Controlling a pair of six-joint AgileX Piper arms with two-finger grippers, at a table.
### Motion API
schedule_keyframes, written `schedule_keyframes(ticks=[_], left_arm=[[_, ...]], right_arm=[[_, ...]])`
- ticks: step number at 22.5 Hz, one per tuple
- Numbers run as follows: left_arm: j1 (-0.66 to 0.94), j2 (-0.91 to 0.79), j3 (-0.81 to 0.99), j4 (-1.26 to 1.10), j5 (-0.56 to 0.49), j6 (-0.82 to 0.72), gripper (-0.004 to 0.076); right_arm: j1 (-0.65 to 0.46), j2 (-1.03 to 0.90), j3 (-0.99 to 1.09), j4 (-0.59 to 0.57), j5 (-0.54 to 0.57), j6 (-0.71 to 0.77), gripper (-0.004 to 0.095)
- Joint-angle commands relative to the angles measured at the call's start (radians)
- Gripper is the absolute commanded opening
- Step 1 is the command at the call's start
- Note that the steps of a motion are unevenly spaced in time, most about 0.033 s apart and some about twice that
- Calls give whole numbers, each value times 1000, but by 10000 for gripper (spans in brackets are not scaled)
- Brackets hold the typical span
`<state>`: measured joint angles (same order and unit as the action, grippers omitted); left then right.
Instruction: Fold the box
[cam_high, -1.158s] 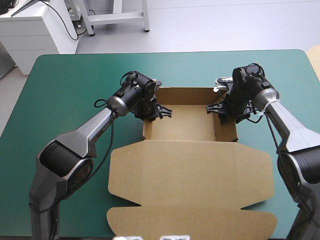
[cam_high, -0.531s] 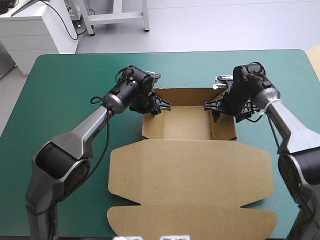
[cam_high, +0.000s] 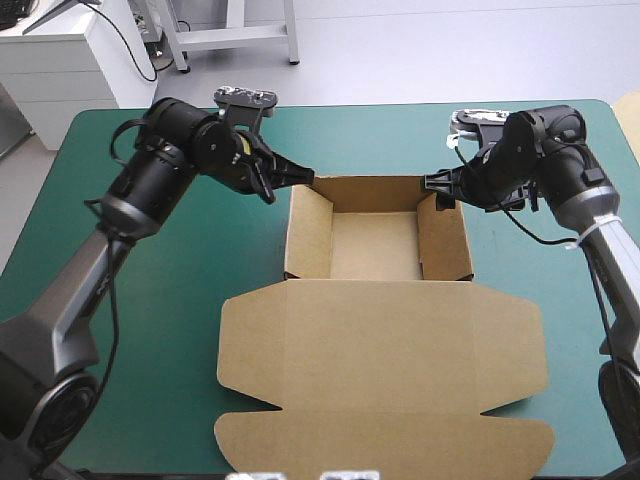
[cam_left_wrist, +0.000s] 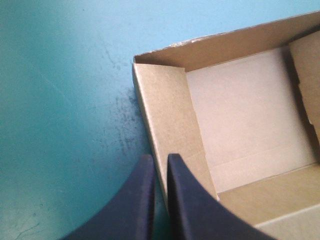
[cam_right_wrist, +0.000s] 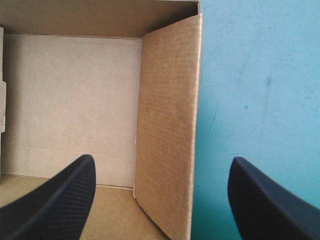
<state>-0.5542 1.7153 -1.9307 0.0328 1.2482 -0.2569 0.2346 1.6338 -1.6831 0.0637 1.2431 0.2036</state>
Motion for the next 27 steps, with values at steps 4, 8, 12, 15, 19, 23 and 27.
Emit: schedule_keyframes(ticks=[4, 8, 12, 15, 19, 23, 27], left_arm=[[-4, -271, 237, 9, 43, 22, -8], [-4, -550, 604, 44, -10, 20, -8], [-4, -796, 823, 35, -93, 20, -8], [-4, -998, 966, 43, -102, 63, -8], [-4, -1172, 1081, 45, -117, 72, -8], [-4, -1269, 1170, 51, -141, 73, -8], [-4, -1294, 1211, 50, -144, 73, -8]], right_arm=[[0, -47, -28, -39, 2, -1, 683], [0, -18, -28, -86, 2, -2, 683], [0, 51, -28, -46, 2, -12, 683], [0, 114, -28, -57, 2, -35, 682], [0, 155, -26, -52, 2, -37, 683], [0, 161, 25, -47, 2, -19, 682], [0, 161, 74, -40, -5, -19, 682]])
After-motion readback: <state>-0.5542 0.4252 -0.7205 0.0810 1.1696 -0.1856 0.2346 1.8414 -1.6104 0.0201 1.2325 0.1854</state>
